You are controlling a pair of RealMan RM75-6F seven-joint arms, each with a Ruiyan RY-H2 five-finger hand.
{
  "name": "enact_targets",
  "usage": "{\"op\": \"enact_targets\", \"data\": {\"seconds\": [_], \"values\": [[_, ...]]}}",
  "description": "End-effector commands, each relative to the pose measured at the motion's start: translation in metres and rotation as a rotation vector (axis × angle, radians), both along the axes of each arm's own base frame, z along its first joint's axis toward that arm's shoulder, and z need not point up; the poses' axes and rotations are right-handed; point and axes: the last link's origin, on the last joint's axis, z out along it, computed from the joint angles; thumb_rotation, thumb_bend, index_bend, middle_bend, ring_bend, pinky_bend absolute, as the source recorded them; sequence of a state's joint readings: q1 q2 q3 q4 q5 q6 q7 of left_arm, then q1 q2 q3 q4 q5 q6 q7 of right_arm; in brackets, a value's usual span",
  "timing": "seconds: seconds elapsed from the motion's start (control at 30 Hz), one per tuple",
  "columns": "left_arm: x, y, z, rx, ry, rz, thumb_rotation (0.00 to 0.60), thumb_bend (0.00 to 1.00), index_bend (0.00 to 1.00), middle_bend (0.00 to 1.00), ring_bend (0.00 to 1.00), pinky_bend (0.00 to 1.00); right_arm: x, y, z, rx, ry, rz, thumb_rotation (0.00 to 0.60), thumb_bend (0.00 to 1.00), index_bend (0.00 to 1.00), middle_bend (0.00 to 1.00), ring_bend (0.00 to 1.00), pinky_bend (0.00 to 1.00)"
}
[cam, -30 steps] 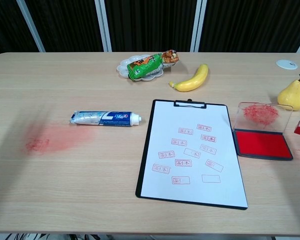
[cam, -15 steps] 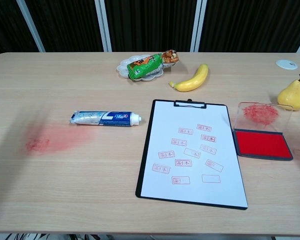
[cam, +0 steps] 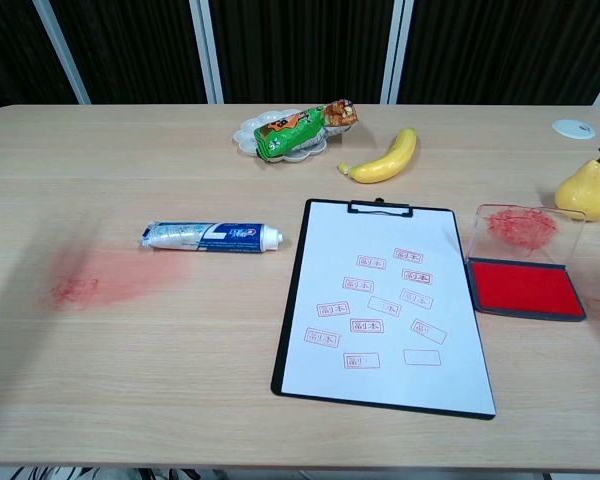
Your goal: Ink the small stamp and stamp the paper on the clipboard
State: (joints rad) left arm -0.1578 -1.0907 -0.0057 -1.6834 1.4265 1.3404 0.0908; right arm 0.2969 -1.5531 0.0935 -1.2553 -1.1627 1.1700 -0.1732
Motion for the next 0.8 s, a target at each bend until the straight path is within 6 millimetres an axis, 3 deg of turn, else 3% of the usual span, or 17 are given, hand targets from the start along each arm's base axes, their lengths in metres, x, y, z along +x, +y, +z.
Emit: {"op": "enact_targets", "data": {"seconds": [0.03,0.8], "values": [[0.0003,-0.0002,-0.0004,0.000,0.002,-0.001,0.600,0.02,0.00,0.00,0.00,0.00,-0.0003,-0.0011,-0.0011,-0.002,-0.023,-0.023,0.600,0.52,0.88,0.68,0.78,0.73],[0.0003,-0.0006,-0.0002,0.002,0.000,-0.004,0.600,0.02,0.00,0.00,0.00,0.00,-0.0021,-0.0015,-0.0026,0.007,-0.028,-0.068,0.600,0.45,0.81,0.62,0.73,0.72]]}}
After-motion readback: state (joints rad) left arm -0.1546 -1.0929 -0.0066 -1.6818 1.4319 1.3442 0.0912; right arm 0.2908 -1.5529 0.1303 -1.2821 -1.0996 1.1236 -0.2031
